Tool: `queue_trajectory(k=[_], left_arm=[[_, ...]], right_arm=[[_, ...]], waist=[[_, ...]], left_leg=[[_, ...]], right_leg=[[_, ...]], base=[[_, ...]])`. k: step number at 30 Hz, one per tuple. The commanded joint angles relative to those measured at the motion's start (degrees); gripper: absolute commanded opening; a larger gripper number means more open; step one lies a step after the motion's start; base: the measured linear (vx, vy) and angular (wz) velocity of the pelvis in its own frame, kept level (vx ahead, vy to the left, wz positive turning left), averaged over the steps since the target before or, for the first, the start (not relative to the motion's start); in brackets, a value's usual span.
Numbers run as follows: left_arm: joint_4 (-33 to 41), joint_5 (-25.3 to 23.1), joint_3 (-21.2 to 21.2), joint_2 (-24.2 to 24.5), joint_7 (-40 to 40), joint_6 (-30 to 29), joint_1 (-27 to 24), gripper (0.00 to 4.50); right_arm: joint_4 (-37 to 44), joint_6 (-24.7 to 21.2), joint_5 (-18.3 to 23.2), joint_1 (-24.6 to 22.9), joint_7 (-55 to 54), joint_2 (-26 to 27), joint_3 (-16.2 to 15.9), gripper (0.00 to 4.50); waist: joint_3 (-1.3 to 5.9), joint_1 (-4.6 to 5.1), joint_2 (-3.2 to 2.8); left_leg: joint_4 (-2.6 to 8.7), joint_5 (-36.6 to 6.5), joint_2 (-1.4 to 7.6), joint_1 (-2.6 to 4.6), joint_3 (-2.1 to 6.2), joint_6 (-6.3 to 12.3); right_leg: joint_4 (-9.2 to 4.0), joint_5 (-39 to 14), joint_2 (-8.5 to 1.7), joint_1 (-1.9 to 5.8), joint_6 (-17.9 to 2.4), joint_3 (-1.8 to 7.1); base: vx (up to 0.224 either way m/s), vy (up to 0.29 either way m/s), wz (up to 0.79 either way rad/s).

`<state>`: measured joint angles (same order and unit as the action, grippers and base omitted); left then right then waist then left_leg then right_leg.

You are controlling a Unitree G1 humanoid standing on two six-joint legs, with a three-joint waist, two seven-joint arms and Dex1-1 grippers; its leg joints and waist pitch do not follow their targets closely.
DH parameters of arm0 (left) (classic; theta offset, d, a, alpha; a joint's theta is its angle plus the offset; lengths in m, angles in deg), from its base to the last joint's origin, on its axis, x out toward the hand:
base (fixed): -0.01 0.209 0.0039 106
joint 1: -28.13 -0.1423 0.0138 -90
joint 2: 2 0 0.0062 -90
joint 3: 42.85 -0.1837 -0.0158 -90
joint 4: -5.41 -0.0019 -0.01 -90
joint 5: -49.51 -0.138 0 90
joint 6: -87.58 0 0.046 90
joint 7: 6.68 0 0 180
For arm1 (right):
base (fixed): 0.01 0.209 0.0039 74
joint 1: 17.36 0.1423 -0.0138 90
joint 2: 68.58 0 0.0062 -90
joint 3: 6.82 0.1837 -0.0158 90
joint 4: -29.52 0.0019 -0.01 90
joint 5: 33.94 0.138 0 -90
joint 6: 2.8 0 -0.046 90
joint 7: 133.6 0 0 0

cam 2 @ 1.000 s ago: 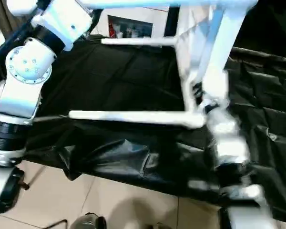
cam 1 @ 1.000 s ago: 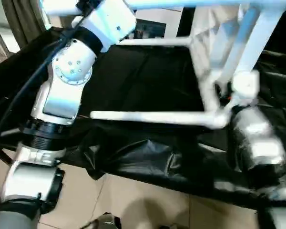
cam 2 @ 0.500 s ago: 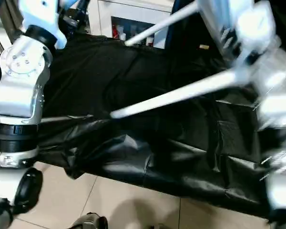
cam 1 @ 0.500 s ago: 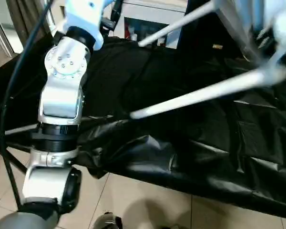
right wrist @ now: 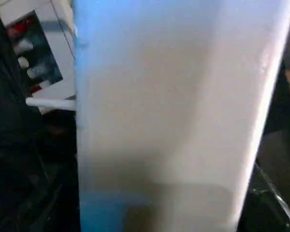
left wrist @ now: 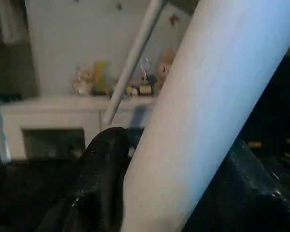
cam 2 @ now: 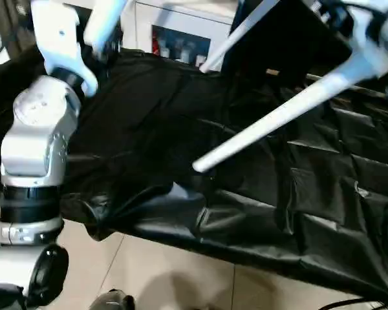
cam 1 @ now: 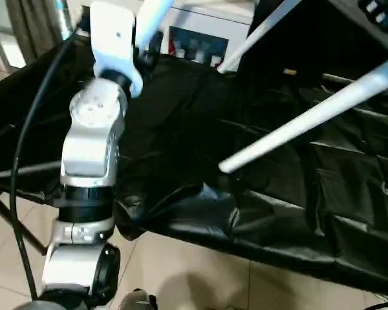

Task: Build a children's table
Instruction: Flip table

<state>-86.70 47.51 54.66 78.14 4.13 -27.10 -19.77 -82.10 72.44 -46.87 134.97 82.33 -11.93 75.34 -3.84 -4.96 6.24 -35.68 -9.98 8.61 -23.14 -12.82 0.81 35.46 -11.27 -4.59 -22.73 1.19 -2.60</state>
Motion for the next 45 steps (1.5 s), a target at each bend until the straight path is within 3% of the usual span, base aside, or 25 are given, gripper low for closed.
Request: queue_trajectory(k=[1, 4, 5, 6, 7, 8, 9, 10, 11, 13, 14, 16, 21, 24, 28, 31, 33, 35, 37, 38, 40, 41, 42, 43, 45], left_arm=[[-1.51, 1.53, 1.58, -1.04, -3.42, -2.41, -0.74, 2.46], [-1.62, 1.44, 1.50, -1.15, -3.69, -2.51, -1.42, 2.32], [-1.49, 1.20, 1.31, -1.33, -4.00, -2.41, -1.96, 2.28], [-1.45, 1.09, 1.25, -1.38, -4.14, -2.39, -2.04, 2.28], [-1.25, 0.79, 1.11, -1.48, -4.48, -2.39, -2.22, 2.19], [-1.05, 0.63, 1.03, -1.47, -4.59, -2.41, -2.30, 2.13], [-1.05, 0.63, 1.03, -1.47, -4.59, -2.41, -2.30, 2.13], [-0.86, 0.44, 0.95, -1.45, -4.70, -2.39, -2.38, 2.09], [-0.32, 0.25, 0.77, -1.09, -4.85, -2.36, -2.70, 2.06], [0.22, 0.08, 0.70, -0.65, -4.93, -2.27, -3.05, 2.02], [0.47, 0.08, 0.64, -0.41, -5.01, -2.24, -3.23, 1.98], [0.96, 0.25, 0.72, 0.25, -5.10, -2.43, -3.57, 1.94], [1.18, 0.05, 0.91, 0.84, -5.23, -2.55, -3.98, 1.80], [1.23, -0.08, 0.68, 1.16, -5.48, -2.64, -4.25, 1.75], [1.47, -0.17, 0.47, 1.40, -5.63, -2.78, -4.52, 1.67], [1.27, -0.24, 0.35, 1.79, -5.71, -2.68, -4.89, 1.66], [1.24, -0.25, 0.39, 2.03, -5.62, -2.66, -5.16, 1.66], [1.02, -0.24, 0.22, 2.72, -4.96, -2.31, -5.49, 1.66], [0.54, -0.26, -0.23, 3.71, -3.78, -1.64, -5.73, 1.65], [0.35, -0.44, -0.50, 4.08, -3.42, -1.39, -5.79, 1.65], [-0.33, -1.28, -1.49, 5.64, -2.15, -0.59, -6.14, 1.64], [-0.78, -1.53, -1.66, 6.47, -1.57, -0.34, -6.33, 1.64], [-1.15, -1.21, -1.11, 7.16, -1.07, -0.29, -6.49, 1.63], [-1.27, -0.94, -0.76, 7.38, -0.91, -0.28, -6.53, 1.63], [-1.34, -0.93, -0.31, 8.60, -0.45, -0.36, -6.94, 1.62]], right_arm=[[-0.15, 2.44, 1.39, -0.57, 12.15, -0.17, -5.01, 1.96], [-0.63, 3.73, 1.04, 0.31, 14.33, -0.35, -5.93, 1.96], [-3.59, 6.09, 0.30, 2.78, 15.42, 0.15, -6.70, 1.96], [-4.25, 6.57, 0.12, 3.32, 15.53, 0.25, -6.84, 1.96], [-6.17, 8.10, -0.24, 4.96, 15.79, 0.67, -7.18, 1.96], [-7.09, 8.83, -0.31, 5.84, 15.75, 1.02, -7.25, 2.52], [-7.09, 8.83, -0.31, 5.84, 15.75, 1.02, -7.25, 2.52], [-7.80, 9.49, -0.40, 6.54, 15.66, 1.28, -7.33, 2.66], [-8.95, 10.79, -0.53, 7.90, 15.59, 2.23, -7.36, 2.74], [-9.57, 11.71, -0.22, 8.90, 15.42, 3.28, -7.19, 2.91], [-10.05, 12.28, -0.09, 9.39, 15.41, 3.80, -7.07, 3.07], [-9.87, 12.54, 2.17, 9.82, 16.13, 5.54, -5.89, 3.23], [-8.14, 13.35, 4.84, 8.71, 17.93, 7.02, -5.03, 3.65], [-6.41, 14.31, 5.67, 7.19, 19.68, 7.56, -4.83, 3.85], [-4.31, 15.21, 7.34, 5.93, 20.82, 8.25, -4.01, 4.25], [-0.90, 16.09, 12.30, 4.25, 22.08, 9.96, -1.32, 4.48], [3.41, 15.95, 16.75, 2.18, 23.60, 11.11, 0.29, 4.50], [10.77, 10.69, 24.00, -1.41, 24.07, 13.80, 3.08, 4.50], [15.58, 7.80, 27.50, -4.36, 22.45, 15.75, 4.53, 4.50], [16.43, 7.34, 28.13, -4.95, 21.95, 16.18, 4.80, 4.50], [19.90, 5.10, 30.48, -7.25, 19.76, 17.84, 5.95, 4.50], [22.30, 3.82, 31.99, -8.92, 18.23, 18.78, 6.68, 4.50], [24.96, 1.94, 33.70, -11.00, 15.82, 19.96, 7.73, 4.50], [26.02, 1.11, 34.39, -11.90, 14.69, 20.41, 8.21, 4.50], [29.21, -1.08, 34.85, -14.62, 12.06, 21.33, 9.03, 4.50]], waist=[[3.34, 1.22, 0.12], [3.48, 1.50, 0.26], [3.67, 1.85, 0.95], [3.68, 1.93, 0.81], [3.65, 2.18, 1.48], [3.58, 2.30, 1.49], [3.59, 2.32, 1.40], [3.61, 2.35, 1.68], [3.85, 2.52, 2.34], [4.28, 2.53, 2.23], [4.28, 2.59, 2.32], [4.09, 2.72, 2.15], [4.21, 2.71, 2.53], [4.19, 2.45, 2.36], [4.10, 2.15, 2.40], [4.02, 2.19, 2.43], [4.13, 2.17, 2.29], [4.26, 2.05, 2.02], [4.31, 2.14, 1.93], [4.34, 1.95, 1.48], [4.55, 1.76, 1.61], [4.41, 1.33, 1.03], [4.33, 1.33, 0.84], [4.44, 1.30, 0.88], [4.34, 1.29, 0.25]], left_leg=[[4.72, -26.48, 5.15, 3.04, 4.04, -5.84], [4.82, -26.61, 5.21, 3.13, 3.98, -6.38], [4.73, -25.55, 5.24, 2.81, 4.04, -6.22], [4.74, -25.35, 5.24, 2.92, 3.94, -6.15], [4.49, -24.61, 5.24, 2.87, 3.70, -5.64], [4.51, -24.22, 5.26, 2.76, 3.65, -5.40], [4.49, -24.00, 5.30, 2.71, 3.74, -5.44], [4.57, -23.46, 5.32, 2.64, 3.71, -5.39], [4.53, -21.09, 5.49, 2.12, 3.70, -4.40], [4.37, -15.47, 5.52, 1.66, 3.78, -3.42], [4.25, -14.20, 5.53, 1.69, 3.67, -3.09], [4.11, -14.72, 5.60, 1.93, 3.39, -3.12], [4.01, -13.76, 5.75, 2.11, 3.29, -3.93], [3.88, -10.45, 5.76, 2.36, 3.03, -3.21], [3.97, -11.76, 5.73, 2.48, 2.96, -3.66], [4.23, -15.30, 5.73, 2.35, 3.27, -5.10], [4.24, -15.52, 5.75, 2.50, 3.32, -5.43], [4.34, -13.80, 5.77, 2.41, 3.37, -4.62], [4.44, -12.10, 5.78, 2.24, 3.44, -3.92], [4.53, -11.90, 5.85, 2.57, 3.35, -4.27], [4.29, -10.83, 5.76, 2.74, 3.25, -4.55], [4.40, -9.61, 5.67, 2.83, 3.09, -4.99], [4.51, -9.04, 5.63, 2.80, 3.08, -5.29], [4.59, -9.21, 5.70, 2.98, 3.10, -6.17], [4.82, -11.01, 5.61, 2.98, 3.13, -7.81]], right_leg=[[-5.57, -25.53, -4.65, -0.21, -6.87, 2.03], [-5.51, -22.85, -4.57, -0.37, -7.09, 2.12], [-5.16, -21.29, -4.64, -0.12, -7.64, 2.03], [-5.25, -20.54, -4.59, -0.23, -7.90, 2.08], [-5.19, -19.22, -4.56, -0.40, -8.40, 2.17], [-5.21, -18.58, -4.57, -0.28, -8.67, 2.22], [-5.04, -18.15, -4.60, -0.26, -8.83, 2.23], [-5.05, -17.47, -4.52, -0.15, -8.77, 2.22], [-4.44, -13.96, -4.53, 0.36, -9.06, 2.27], [-3.85, -9.95, -4.73, 0.87, -9.74, 2.28], [-3.76, -8.66, -4.63, 0.75, -10.19, 2.21], [-3.79, -8.25, -4.32, 0.43, -11.21, 2.24], [-3.28, -4.79, -4.13, 0.61, -11.36, 2.17], [-3.06, -1.55, -3.99, 0.59, -12.45, 2.14], [-3.24, -3.14, -3.99, 0.61, -12.37, 2.13], [-3.60, -7.30, -4.16, 0.63, -10.92, 2.12], [-3.61, -7.06, -4.12, 0.51, -10.52, 2.06], [-3.38, -4.05, -4.06, 0.84, -10.17, 2.12], [-3.20, -2.27, -4.06, 0.89, -10.57, 2.03], [-3.27, -1.91, -4.03, 0.73, -10.82, 1.94], [-2.93, -0.98, -4.00, 0.76, -11.25, 1.86], [-2.83, -0.32, -3.91, 0.70, -11.40, 1.87], [-2.80, 0.16, -3.82, 0.72, -11.23, 1.89], [-2.59, 0.59, -3.66, 0.65, -10.99, 1.68], [-2.59, -0.44, -3.65, 0.63, -10.75, 1.57]], base=[[0.000, 0.000, 0.00], [0.000, 0.000, 0.00], [0.000, 0.000, 0.00], [0.000, 0.000, 0.00], [0.000, 0.000, 0.00], [0.000, 0.000, 0.00], [0.000, 0.000, 0.00], [0.000, 0.000, 0.00], [0.000, 0.000, 0.00], [0.000, 0.000, 0.00], [0.000, 0.000, 0.00], [0.000, 0.000, 0.00], [0.000, 0.000, 0.00], [0.000, 0.000, 0.00], [0.000, 0.000, 0.00], [0.000, 0.000, 0.00], [0.000, 0.000, 0.00], [0.000, 0.000, 0.00], [0.000, 0.000, 0.00], [0.000, 0.000, 0.00], [0.000, 0.000, 0.00], [0.000, 0.000, 0.00], [0.000, 0.000, 0.00], [0.000, 0.000, 0.00], [0.000, 0.000, 0.00]])
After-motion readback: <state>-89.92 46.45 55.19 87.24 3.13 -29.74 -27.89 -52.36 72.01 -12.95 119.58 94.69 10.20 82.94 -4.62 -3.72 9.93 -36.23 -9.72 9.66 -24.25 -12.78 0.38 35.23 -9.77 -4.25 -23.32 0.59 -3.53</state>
